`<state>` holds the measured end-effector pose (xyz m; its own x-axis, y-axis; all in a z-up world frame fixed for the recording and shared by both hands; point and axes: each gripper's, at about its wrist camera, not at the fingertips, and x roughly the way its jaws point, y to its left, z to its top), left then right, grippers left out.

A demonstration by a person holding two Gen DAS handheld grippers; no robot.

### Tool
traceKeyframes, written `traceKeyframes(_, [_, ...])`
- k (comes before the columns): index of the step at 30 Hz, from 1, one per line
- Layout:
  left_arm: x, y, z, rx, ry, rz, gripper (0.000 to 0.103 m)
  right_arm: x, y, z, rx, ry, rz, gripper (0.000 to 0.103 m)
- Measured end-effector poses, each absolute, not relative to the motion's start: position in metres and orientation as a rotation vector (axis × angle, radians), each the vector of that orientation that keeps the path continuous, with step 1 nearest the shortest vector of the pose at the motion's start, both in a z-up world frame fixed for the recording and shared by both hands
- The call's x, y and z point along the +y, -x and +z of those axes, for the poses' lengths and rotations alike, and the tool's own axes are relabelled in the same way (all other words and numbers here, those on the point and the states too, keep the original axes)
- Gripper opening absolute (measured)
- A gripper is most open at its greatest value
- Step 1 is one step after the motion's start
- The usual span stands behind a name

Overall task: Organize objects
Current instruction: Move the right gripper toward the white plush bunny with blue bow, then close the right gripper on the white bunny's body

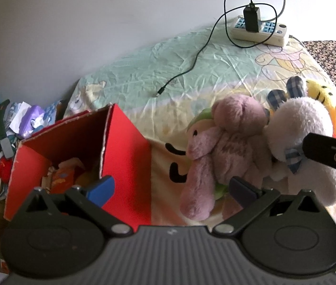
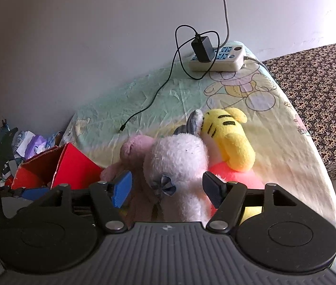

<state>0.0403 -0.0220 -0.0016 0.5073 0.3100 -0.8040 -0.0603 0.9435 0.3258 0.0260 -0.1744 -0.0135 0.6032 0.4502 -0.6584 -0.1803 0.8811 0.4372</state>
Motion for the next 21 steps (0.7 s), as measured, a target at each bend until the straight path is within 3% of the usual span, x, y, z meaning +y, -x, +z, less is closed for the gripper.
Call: traceKeyframes(21, [-0.021, -0.051, -0.01, 1.06, -0.185, 0.104, 0.103, -0.181, -0.038, -0.028, 0.901, -0.396, 0.373, 0.069])
